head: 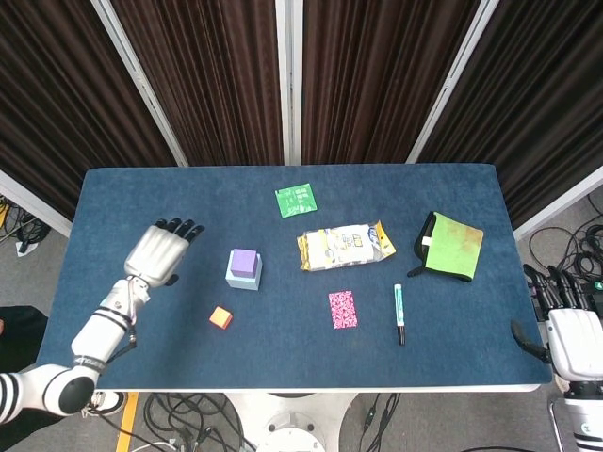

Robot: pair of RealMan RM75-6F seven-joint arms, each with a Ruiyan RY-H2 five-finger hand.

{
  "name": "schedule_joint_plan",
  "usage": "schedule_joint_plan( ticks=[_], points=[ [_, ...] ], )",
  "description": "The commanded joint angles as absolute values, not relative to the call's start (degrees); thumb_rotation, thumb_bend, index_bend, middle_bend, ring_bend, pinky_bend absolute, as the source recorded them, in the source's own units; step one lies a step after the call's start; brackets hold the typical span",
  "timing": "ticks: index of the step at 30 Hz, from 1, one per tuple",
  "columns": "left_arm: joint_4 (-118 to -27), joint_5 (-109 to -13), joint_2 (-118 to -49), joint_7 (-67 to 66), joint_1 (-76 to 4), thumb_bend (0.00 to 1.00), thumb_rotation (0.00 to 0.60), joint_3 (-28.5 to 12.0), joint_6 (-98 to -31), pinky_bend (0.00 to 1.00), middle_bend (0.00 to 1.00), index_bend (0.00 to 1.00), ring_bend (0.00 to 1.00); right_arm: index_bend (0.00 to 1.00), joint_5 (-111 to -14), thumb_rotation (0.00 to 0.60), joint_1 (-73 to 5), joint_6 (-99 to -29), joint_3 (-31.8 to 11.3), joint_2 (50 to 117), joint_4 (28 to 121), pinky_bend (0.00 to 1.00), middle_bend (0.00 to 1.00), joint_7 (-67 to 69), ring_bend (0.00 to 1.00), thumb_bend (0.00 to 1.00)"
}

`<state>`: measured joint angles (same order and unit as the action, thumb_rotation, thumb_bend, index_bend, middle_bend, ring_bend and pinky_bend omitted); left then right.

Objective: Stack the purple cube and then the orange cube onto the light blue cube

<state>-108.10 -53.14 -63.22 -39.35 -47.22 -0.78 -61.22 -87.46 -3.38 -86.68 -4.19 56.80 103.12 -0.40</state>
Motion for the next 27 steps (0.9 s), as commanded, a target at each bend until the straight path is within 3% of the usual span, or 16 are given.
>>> schedule_joint_plan(
  ticks=[1,11,17,27],
  points=[
    [-109.1,-59.5,-60.9,-34.3,-42.6,0.2,0.6,2.8,-63.6,0.31,0.31,0.2,0.23,0.02,-87.5,0.6,-3.4,-86.7,-4.1,57.1,103.1,0.0,0.16,-0.9,0.0,0.27],
    [-103.6,-69.6,-63.5,-27.9,-36.8,0.2,0.6,6.9,-63.3,0.38,0.41,0.31,0.31,0.02,-87.1,0.6,-3.6,-86.3,-4.1,57.6,102.9,0.0,0.16,-1.7,0.0,0.27],
    [-100.8,-77.7,-64.5,-19.4,-37.0,0.2,0.6,8.5,-58.0,0.4,0.43,0.35,0.33,0.02,-87.0,0.6,-3.6,-86.4,-4.3,57.6,102.8,0.0,0.16,-1.3,0.0,0.27],
    [-92.0,-93.6,-71.1,-10.0,-35.3,0.2,0.6,9.0,-63.6,0.4,0.43,0.36,0.33,0.02,-86.5,0.6,-3.9,-85.7,-4.4,57.5,103.2,0.0,0.16,-1.8,0.0,0.27]
  ],
)
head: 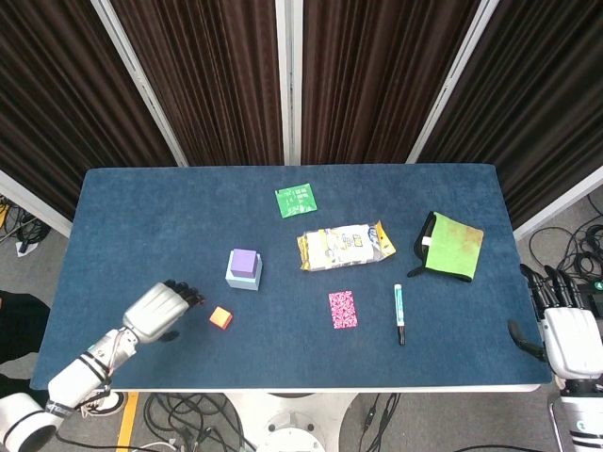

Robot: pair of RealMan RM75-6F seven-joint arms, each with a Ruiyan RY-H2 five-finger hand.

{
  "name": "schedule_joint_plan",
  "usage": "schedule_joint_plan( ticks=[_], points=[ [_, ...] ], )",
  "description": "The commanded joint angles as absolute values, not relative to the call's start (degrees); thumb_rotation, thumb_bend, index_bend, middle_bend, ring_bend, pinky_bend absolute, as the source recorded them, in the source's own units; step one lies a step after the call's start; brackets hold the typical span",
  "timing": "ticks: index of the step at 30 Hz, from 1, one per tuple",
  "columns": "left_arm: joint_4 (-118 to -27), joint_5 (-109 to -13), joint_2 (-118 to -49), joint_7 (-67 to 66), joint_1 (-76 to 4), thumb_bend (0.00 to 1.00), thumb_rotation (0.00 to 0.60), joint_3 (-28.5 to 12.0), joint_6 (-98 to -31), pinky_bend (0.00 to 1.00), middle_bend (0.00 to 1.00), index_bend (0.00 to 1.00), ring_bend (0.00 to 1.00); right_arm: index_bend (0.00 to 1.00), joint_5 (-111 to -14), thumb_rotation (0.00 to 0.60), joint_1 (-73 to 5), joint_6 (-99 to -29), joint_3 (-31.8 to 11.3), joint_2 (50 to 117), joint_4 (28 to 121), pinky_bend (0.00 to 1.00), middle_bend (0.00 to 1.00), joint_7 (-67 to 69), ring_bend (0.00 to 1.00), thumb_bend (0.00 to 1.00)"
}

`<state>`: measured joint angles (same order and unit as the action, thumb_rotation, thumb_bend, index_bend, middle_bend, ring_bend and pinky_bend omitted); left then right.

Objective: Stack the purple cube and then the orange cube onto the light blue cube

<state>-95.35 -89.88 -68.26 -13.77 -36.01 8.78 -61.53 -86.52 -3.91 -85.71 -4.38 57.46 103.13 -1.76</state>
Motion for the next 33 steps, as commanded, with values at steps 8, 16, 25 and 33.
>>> schedule_joint_plan(
  ticks=[8,16,25,33],
  points=[
    [-87.5,-96.3,-77.0,-9.1,-34.9,0.21,0.6,7.9,-64.0,0.4,0.44,0.36,0.33,0.02,-86.2,0.6,-4.0,-85.6,-4.5,57.5,103.2,0.0,0.16,-1.8,0.0,0.27],
    [-84.3,-95.6,-81.8,-9.5,-35.7,0.23,0.6,6.5,-61.1,0.4,0.45,0.36,0.33,0.02,-86.0,0.6,-4.0,-85.6,-4.6,57.3,103.2,0.0,0.16,-1.4,0.0,0.27],
    [-80.3,-96.3,-85.1,-11.3,-36.2,0.24,0.6,5.9,-60.0,0.4,0.46,0.36,0.33,0.02,-85.9,0.6,-4.1,-85.3,-4.6,57.2,103.2,0.0,0.16,-1.3,0.0,0.27],
    [-76.8,-98.0,-86.4,-11.0,-36.3,0.25,0.6,6.5,-60.6,0.4,0.47,0.37,0.34,0.02,-85.7,0.6,-4.2,-85.1,-4.6,57.4,103.2,0.0,0.16,-1.7,0.0,0.27]
  ],
)
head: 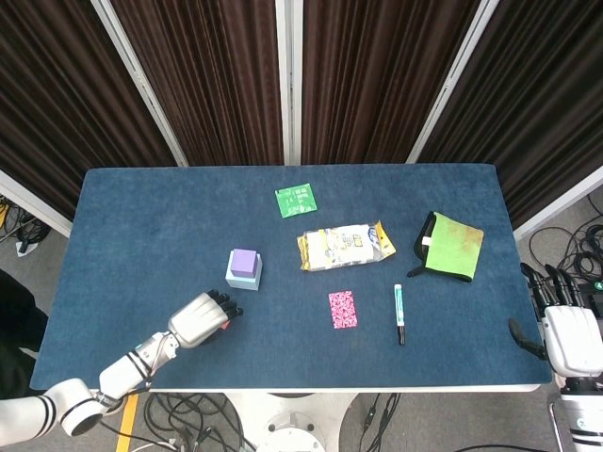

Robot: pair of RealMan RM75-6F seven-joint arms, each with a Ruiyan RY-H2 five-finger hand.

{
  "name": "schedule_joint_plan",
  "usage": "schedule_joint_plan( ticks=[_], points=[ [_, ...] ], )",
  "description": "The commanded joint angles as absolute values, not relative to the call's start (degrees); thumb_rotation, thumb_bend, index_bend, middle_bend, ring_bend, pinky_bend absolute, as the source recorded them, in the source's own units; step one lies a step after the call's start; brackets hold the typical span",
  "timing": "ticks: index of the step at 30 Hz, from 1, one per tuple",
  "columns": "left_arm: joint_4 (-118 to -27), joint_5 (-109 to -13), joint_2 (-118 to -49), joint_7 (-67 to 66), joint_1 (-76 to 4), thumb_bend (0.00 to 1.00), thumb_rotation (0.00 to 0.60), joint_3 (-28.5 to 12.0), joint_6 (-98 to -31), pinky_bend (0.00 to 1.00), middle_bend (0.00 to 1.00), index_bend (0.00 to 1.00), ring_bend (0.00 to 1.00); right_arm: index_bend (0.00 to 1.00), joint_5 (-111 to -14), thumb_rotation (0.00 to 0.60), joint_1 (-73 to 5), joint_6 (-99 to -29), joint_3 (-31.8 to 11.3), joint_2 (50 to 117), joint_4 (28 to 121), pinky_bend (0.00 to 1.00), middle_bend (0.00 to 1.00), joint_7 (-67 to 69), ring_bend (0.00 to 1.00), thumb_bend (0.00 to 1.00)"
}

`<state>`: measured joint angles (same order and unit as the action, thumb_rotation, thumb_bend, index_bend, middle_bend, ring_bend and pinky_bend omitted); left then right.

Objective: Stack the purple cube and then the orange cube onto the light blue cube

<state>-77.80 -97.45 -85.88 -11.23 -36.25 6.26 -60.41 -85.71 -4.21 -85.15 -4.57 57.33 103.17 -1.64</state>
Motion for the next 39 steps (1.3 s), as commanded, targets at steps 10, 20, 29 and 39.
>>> schedule_joint_plan(
  ticks=[10,20,29,39],
  points=[
    [-72.6,-99.4,-88.7,-9.5,-36.4,0.26,0.6,6.6,-61.8,0.41,0.49,0.38,0.35,0.02,-85.6,0.6,-4.2,-85.2,-4.5,57.4,103.0,0.0,0.16,-1.5,0.0,0.27],
    [-68.3,-100.4,-91.3,-8.6,-36.4,0.27,0.6,6.7,-63.0,0.45,0.55,0.41,0.39,0.02,-85.3,0.6,-4.3,-84.9,-4.6,57.5,103.1,0.0,0.16,-1.8,0.0,0.27],
    [-65.6,-101.0,-92.9,-7.9,-36.0,0.33,0.6,6.9,-64.5,0.48,0.6,0.43,0.41,0.02,-85.0,0.6,-4.5,-84.5,-4.6,57.6,103.1,0.0,0.16,-1.9,0.0,0.27],
    [-69.5,-101.2,-87.6,-8.4,-35.2,0.33,0.6,6.3,-68.3,0.49,0.62,0.44,0.42,0.02,-85.1,0.6,-4.4,-84.6,-4.6,57.3,103.2,0.0,0.16,-1.4,0.0,0.27]
  ],
)
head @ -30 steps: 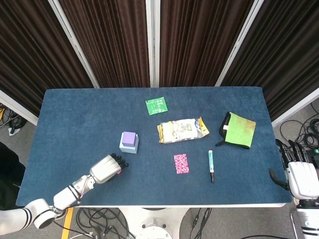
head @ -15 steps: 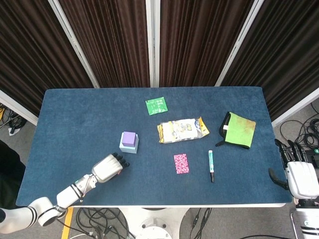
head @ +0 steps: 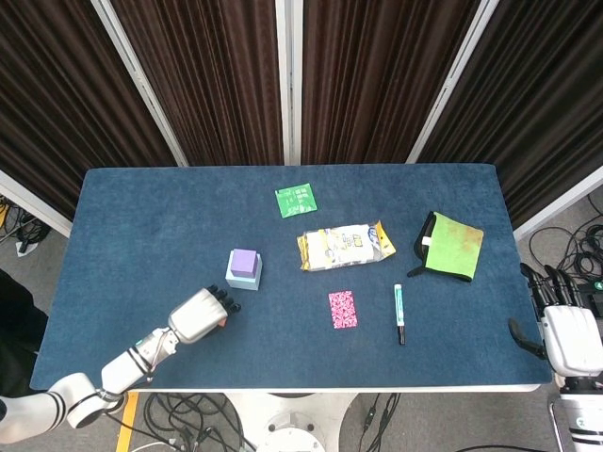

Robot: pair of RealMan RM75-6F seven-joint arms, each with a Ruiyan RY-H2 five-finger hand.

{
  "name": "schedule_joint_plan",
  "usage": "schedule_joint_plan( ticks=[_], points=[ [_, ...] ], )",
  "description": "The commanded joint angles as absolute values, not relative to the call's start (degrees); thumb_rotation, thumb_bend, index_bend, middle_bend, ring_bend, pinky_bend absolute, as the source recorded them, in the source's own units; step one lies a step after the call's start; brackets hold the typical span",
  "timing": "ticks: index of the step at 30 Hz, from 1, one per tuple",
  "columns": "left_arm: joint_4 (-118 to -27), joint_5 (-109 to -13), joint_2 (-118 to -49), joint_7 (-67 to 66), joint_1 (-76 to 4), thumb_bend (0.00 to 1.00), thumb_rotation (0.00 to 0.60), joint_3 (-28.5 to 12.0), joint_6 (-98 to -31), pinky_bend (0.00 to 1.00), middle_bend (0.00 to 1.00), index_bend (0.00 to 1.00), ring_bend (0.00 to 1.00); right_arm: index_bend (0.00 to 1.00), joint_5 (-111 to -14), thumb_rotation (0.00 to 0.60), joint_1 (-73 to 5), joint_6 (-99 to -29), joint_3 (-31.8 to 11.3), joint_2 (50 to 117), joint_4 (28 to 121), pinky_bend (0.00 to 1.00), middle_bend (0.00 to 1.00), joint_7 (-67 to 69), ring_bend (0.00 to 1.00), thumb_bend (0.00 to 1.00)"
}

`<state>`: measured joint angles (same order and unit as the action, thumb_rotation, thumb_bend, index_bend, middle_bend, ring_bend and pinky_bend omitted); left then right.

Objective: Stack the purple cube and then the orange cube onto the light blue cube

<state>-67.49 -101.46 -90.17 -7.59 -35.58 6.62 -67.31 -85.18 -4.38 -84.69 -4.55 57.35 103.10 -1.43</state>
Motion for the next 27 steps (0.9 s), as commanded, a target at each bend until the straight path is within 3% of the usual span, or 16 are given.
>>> schedule_joint_plan(
  ticks=[1,13,27],
  points=[
    [-70.3,-100.9,-86.5,-8.9,-35.2,0.33,0.6,6.2,-68.4,0.49,0.62,0.44,0.42,0.02,-85.1,0.6,-4.5,-84.6,-4.6,57.2,103.2,0.0,0.16,-1.4,0.0,0.27],
    [-79.7,-91.6,-75.2,-21.3,-35.7,0.33,0.6,-0.5,-64.7,0.5,0.64,0.45,0.44,0.02,-84.9,0.6,-4.4,-84.3,-4.4,57.2,103.5,0.0,0.16,-2.0,0.0,0.27],
    [-85.4,-82.2,-77.6,-26.2,-40.4,0.33,0.6,-10.1,-62.4,0.5,0.64,0.45,0.44,0.02,-85.4,0.6,-4.5,-84.5,-4.4,57.7,102.9,0.0,0.16,-2.0,0.0,0.27]
  ],
)
